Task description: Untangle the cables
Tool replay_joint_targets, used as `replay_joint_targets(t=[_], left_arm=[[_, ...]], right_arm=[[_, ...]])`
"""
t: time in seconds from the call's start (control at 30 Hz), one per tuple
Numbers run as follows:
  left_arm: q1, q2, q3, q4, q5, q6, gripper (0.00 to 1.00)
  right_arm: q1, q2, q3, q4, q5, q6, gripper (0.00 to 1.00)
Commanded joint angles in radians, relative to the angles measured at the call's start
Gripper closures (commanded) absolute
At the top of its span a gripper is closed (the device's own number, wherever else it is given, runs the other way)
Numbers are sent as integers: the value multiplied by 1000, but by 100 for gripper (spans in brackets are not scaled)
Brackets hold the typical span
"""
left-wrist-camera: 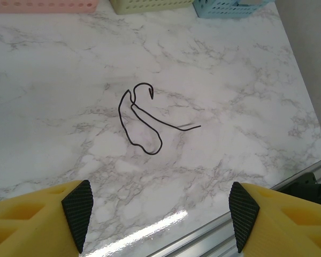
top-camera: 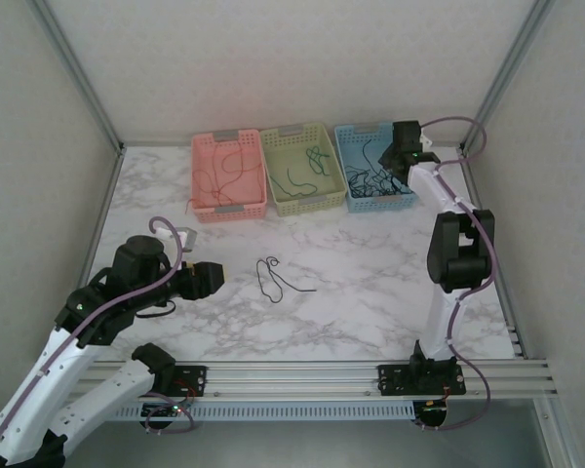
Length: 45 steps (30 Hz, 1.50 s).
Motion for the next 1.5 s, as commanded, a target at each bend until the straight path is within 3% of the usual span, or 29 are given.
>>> replay_joint_targets(t=[0.0, 0.27, 0.53, 0.8, 1.03, 1.23, 1.47], left_arm=[[10, -11, -16, -12, -16, 1, 29], [10, -12, -16, -15, -25, -3, 29], [10, -7, -14, -15, -35, -7, 29], [7, 2, 4, -39, -93, -30, 29], [0, 16, 1, -29, -92, -91, 29], [-5, 57, -67, 61, -49, -145, 29], [-25, 134, -155, 202, -27, -191, 30]], right_arm=[[31, -161, -93, 26, -28, -17, 55], [185, -503, -407, 111, -67, -59, 54], [390, -645, -581, 94, -123, -126, 55], [591, -562, -659, 85, -308, -192, 55], [790, -427, -676, 115, -315, -221, 53], [824, -346, -655, 130, -284, -207, 53], [822, -297, -637, 29, -150, -280, 53]])
